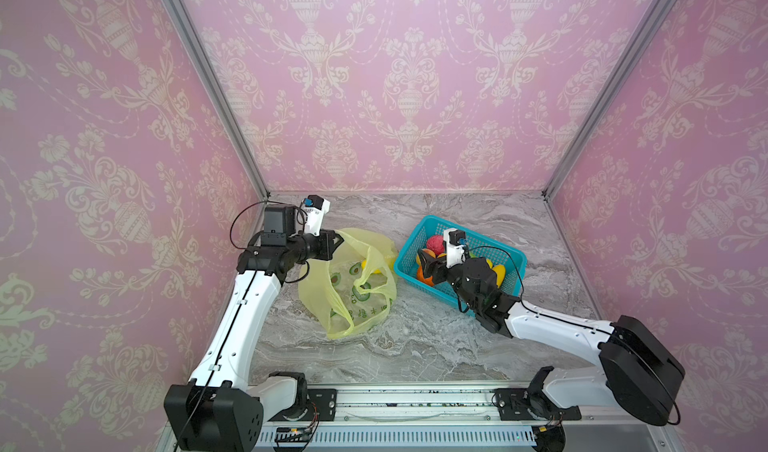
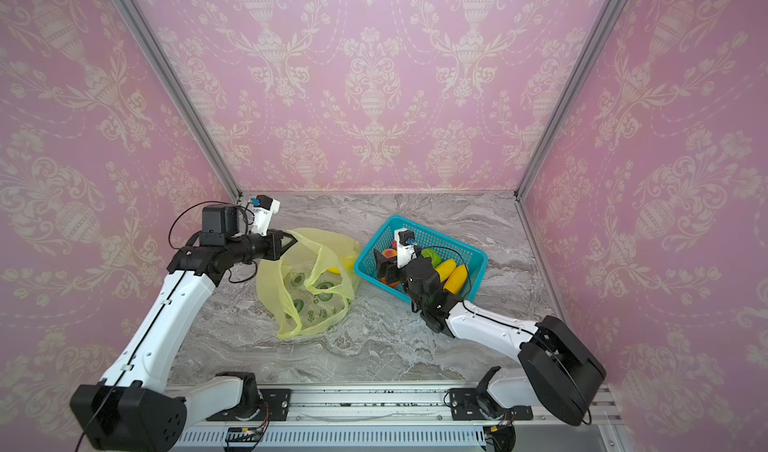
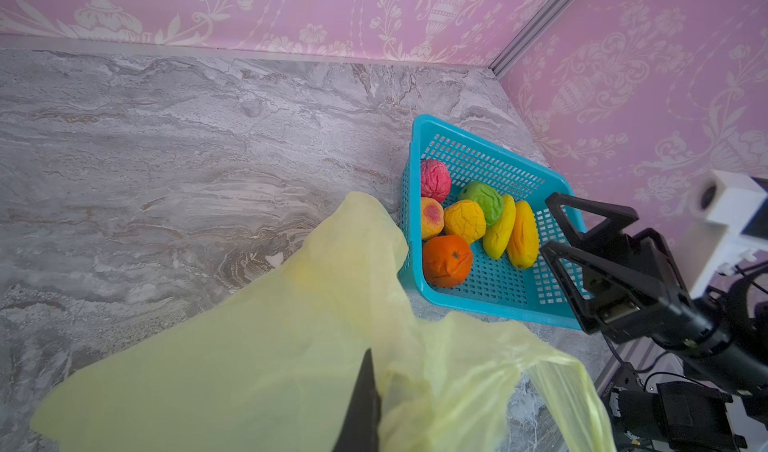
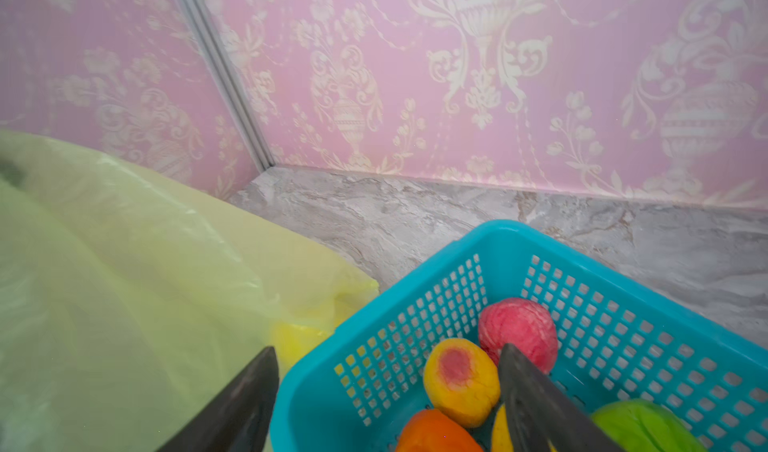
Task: Untie the knot of the plastic bag and take out the fruit
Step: 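Move the open right gripper back into the bag mouth, then lower the right gripper into the bag toward the long yellow fruit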
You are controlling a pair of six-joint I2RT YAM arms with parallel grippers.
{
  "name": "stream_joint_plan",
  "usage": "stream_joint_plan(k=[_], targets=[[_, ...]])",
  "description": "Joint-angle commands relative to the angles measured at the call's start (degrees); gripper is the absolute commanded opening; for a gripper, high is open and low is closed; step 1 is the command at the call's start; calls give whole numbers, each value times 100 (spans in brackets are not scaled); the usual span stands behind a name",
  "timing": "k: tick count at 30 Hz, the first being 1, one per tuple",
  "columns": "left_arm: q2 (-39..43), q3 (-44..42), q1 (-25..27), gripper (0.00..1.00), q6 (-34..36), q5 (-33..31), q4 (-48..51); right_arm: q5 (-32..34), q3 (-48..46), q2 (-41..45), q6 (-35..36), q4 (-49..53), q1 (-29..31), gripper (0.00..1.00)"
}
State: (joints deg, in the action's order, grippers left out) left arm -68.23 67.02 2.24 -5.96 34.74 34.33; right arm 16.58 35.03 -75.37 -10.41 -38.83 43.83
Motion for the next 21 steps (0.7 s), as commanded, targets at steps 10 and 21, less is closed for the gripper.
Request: stream_joint_plan(k=[10,21], targets=[[92,70,-66,0,-55,33,-14,-1100,37,-382,3098,-637,1849,37],[99,65,-75,0,-71,85,-38,-517,1610,-2043,3335,684,1945,19]])
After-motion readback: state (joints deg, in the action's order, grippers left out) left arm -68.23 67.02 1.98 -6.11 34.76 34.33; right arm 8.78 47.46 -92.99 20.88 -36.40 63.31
